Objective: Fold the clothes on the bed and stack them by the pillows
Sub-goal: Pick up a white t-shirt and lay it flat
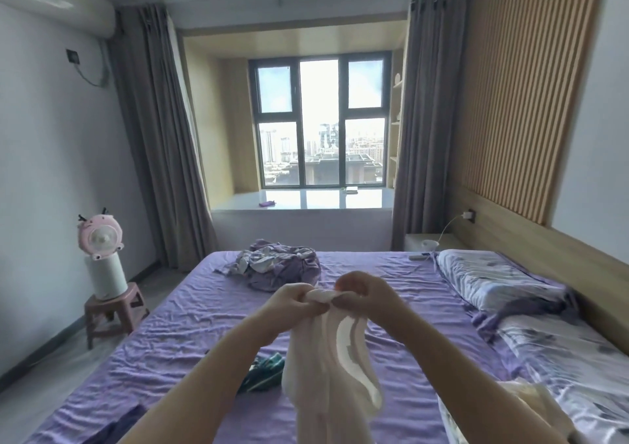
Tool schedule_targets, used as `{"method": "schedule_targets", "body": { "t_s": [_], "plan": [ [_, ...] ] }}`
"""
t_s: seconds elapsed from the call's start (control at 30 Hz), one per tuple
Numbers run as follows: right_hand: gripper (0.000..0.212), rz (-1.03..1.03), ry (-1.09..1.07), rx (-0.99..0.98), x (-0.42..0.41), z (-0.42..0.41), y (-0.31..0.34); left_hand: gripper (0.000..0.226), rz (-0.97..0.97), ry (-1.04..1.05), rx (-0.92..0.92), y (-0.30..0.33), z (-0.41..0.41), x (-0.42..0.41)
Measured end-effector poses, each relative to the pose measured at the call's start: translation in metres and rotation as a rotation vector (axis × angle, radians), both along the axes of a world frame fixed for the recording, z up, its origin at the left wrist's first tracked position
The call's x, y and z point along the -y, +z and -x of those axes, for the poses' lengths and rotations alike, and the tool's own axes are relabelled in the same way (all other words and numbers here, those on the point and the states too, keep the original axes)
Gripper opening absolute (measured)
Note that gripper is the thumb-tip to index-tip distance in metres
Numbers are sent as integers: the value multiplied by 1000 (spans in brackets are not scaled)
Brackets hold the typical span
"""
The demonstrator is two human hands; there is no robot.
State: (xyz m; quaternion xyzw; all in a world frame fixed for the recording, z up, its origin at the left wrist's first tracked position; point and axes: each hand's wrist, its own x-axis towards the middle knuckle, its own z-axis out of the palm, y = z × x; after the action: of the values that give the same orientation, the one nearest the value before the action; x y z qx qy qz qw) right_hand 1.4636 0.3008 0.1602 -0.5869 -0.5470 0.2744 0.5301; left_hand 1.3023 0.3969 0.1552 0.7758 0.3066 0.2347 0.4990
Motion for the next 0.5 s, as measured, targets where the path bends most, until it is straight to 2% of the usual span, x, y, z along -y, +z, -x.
{"method": "schedule_targets", "body": {
  "t_s": [0.1,0.2,0.33,0.5],
  "plan": [
    [21,89,94,-114,12,-8,-20,17,40,-42,16,-3,-4,7],
    [10,117,70,-66,17,-11,-32,23,71,-61,-16,-6,-12,15],
    [9,81,24,-163,13,-12,-33,25,-150,-66,-170,-3,-16,17],
    [8,-46,97,-246,9,-12,-34,34,-279,-53,-48,21,-6,16]
  ]
}}
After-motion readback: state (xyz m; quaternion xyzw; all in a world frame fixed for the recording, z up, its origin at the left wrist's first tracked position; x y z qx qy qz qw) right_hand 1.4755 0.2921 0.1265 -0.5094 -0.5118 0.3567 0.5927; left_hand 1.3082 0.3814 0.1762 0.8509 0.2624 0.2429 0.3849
